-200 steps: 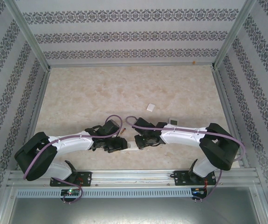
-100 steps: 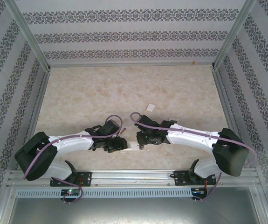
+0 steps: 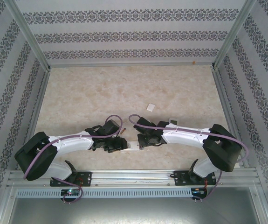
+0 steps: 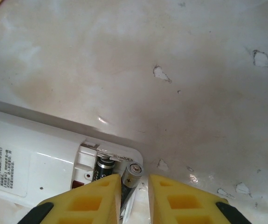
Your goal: Load the batteries into the remote control
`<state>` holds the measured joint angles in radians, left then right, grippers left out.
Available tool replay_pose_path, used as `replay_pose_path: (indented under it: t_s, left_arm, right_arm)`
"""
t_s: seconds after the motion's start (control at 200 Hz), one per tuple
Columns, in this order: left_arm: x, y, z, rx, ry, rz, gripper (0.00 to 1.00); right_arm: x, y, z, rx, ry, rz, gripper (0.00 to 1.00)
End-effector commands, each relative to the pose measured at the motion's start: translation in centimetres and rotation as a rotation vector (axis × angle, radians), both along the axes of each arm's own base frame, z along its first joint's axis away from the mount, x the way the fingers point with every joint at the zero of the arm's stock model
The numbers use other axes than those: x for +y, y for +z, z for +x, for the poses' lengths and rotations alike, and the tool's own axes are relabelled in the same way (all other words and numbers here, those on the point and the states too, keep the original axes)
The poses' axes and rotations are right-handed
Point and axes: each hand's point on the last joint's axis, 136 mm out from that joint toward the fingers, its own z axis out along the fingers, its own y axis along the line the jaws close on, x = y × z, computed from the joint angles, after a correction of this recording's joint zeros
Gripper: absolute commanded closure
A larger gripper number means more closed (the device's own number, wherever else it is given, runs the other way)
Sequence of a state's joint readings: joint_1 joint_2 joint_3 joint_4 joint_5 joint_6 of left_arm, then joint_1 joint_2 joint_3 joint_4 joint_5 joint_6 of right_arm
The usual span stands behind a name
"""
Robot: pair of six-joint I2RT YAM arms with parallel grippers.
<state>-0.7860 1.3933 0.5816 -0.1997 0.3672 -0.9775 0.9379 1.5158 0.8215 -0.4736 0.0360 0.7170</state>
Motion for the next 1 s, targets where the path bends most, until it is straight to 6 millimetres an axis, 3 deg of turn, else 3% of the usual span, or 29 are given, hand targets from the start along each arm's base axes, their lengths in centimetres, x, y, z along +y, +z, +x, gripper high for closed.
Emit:
replay_pose_path:
  t_s: [0.0,0.355,0.764,0.994]
  left_arm:
    - [-1.2,-0.3,-0.1,0.002,-0.020,-0.044,0.50]
    - [-1.1,-0.6,-0.2,0.009,-0.020,-0.041,0.51]
    - [-1.4,-0.6,-0.3,0.010,-0.016,-0.057,0.50]
    - [-1.4,-0.6,-0.5,0.005,-0.014,-0.061,0.51]
  right_arm:
    - [-0.5,-0.9,-0.2,0.022,-0.023,-0.015,0.77]
    - [-0.1,-1.7,-1.0,0.054,-0.013,-0.017,0.80]
    - [0.5,-2.8,-3.8,0.121,-0.013,-0.029,0.90]
    - [-2.0,-5.5,-6.2,0.262,-0.158,-0.159,0.93]
